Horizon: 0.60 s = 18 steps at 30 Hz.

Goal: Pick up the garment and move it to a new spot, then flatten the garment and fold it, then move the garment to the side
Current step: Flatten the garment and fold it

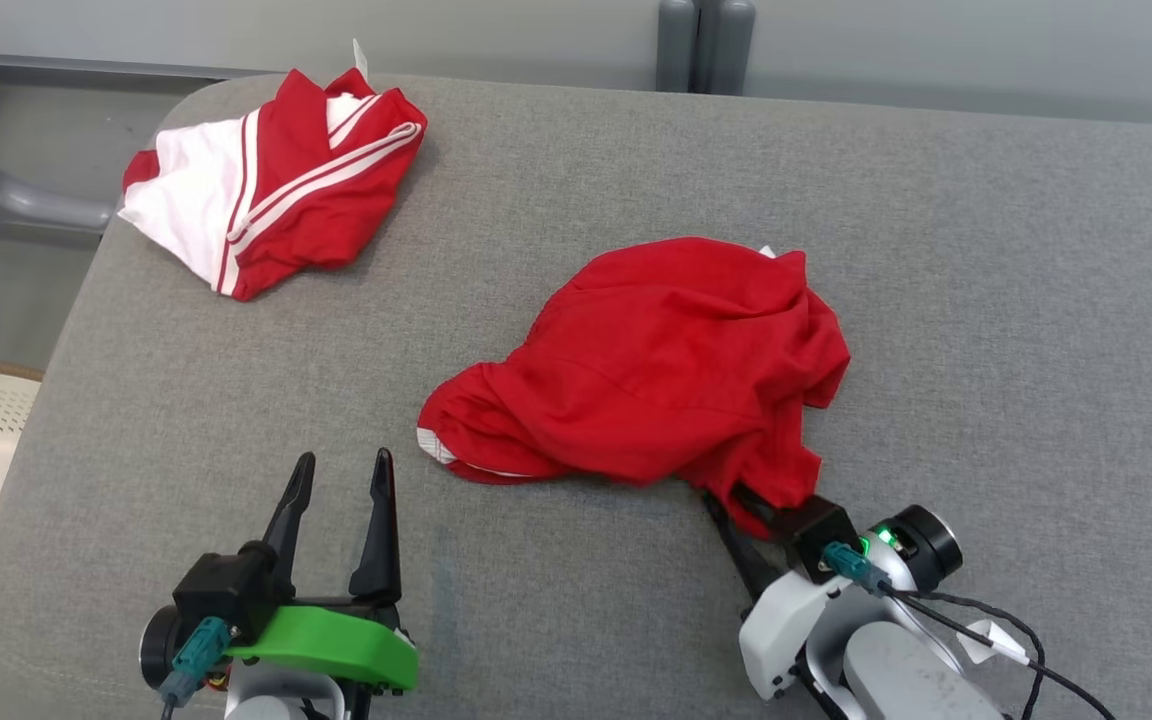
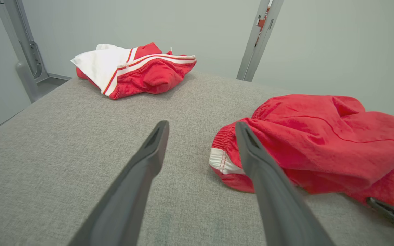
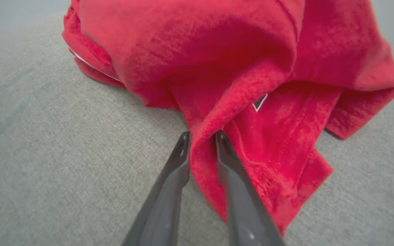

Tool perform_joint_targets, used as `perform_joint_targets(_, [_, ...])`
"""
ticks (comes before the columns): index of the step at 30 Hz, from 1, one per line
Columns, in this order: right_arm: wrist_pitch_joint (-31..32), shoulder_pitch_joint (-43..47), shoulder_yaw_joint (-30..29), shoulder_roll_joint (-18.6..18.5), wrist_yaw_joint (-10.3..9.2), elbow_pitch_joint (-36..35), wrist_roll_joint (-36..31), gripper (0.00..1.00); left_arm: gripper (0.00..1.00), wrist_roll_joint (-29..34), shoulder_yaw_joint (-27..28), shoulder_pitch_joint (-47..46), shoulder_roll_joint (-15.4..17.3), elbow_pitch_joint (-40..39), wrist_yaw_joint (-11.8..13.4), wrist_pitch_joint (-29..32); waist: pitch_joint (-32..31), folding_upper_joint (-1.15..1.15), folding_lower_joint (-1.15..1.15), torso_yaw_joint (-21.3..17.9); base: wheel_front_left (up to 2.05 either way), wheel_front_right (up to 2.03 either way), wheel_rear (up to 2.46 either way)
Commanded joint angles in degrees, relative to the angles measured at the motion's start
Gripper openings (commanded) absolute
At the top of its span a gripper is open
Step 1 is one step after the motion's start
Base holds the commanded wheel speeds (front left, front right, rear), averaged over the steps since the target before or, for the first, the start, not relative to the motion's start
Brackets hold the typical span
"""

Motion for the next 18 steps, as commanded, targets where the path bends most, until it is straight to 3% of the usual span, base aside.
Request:
perform_joint_targets(1, [-0.2, -0.8, -0.7, -0.2, 0.01, -0.9, 0.1, 0.0, 1.0, -0.3, 0.2, -0.8, 0.0, -0.2, 0.4, -0.2, 0.3, 0.0, 0.0, 0.3, 0.0, 0.0, 0.0])
perform_joint_targets(18, [-0.1, 7.2, -8.1, -2.5, 0.01, -21.8, 3.1, 0.0, 1.0, -1.2, 0.4, 0.5, 0.0, -1.3, 1.0, -0.2, -0.4, 0.0, 0.0, -4.0, 0.0, 0.0, 0.0])
